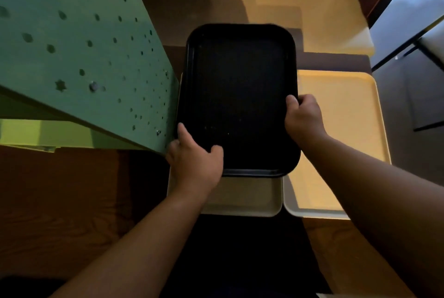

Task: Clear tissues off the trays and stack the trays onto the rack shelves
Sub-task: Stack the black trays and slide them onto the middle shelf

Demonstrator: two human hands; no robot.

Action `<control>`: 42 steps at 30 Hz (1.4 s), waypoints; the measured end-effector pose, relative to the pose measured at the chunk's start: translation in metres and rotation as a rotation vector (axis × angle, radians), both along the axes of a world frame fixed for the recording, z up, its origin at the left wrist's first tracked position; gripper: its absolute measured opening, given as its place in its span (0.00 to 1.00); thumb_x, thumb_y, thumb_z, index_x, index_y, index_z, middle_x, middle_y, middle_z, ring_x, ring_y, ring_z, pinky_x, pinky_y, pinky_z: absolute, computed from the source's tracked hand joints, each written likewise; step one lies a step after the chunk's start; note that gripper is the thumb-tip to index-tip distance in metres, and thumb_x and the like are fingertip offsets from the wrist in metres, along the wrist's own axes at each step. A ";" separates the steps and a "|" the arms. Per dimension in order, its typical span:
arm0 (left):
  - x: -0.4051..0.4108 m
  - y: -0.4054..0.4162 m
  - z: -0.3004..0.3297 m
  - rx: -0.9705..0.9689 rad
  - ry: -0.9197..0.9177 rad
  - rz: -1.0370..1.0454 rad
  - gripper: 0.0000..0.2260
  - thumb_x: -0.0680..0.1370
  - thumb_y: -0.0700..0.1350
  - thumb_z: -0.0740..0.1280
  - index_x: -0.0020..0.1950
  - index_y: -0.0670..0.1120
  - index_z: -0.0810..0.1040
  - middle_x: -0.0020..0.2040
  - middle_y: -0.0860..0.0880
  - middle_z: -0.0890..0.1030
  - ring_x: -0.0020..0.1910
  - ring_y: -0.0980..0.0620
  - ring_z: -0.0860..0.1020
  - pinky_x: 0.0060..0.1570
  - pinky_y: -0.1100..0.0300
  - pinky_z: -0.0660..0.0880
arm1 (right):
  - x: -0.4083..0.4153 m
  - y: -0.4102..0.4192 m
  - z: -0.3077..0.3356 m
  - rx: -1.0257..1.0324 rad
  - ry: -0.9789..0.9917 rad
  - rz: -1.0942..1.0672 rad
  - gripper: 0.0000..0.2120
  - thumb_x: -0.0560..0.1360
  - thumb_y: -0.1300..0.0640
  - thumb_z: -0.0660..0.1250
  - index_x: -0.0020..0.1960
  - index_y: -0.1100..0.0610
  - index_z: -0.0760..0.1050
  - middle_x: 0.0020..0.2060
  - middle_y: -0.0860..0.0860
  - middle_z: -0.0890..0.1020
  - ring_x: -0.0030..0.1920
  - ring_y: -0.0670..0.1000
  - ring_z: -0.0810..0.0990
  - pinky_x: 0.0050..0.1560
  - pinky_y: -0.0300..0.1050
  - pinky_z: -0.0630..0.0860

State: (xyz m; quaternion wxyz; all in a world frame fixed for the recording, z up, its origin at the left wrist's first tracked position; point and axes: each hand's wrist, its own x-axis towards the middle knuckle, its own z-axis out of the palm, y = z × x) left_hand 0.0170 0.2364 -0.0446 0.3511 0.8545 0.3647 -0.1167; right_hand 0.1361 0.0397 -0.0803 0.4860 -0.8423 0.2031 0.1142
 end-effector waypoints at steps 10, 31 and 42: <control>0.034 0.009 -0.016 0.089 -0.038 0.000 0.39 0.75 0.50 0.66 0.80 0.50 0.48 0.75 0.41 0.59 0.71 0.40 0.61 0.66 0.47 0.66 | 0.034 0.019 -0.023 -0.016 0.083 0.005 0.13 0.84 0.46 0.58 0.63 0.53 0.69 0.55 0.54 0.77 0.52 0.52 0.79 0.58 0.56 0.81; -0.001 0.013 -0.033 0.392 -0.107 -0.932 0.38 0.75 0.46 0.68 0.80 0.54 0.51 0.80 0.47 0.51 0.78 0.45 0.49 0.77 0.48 0.49 | 0.050 0.025 0.024 0.135 0.332 0.059 0.22 0.82 0.48 0.63 0.72 0.59 0.70 0.56 0.57 0.81 0.53 0.52 0.82 0.41 0.47 0.77; -0.014 0.040 0.054 0.307 -0.620 -0.917 0.24 0.70 0.38 0.71 0.66 0.44 0.76 0.60 0.45 0.81 0.57 0.45 0.80 0.54 0.51 0.79 | 0.010 0.019 0.156 0.147 0.130 0.020 0.08 0.80 0.55 0.67 0.51 0.60 0.75 0.39 0.54 0.80 0.35 0.52 0.82 0.27 0.40 0.78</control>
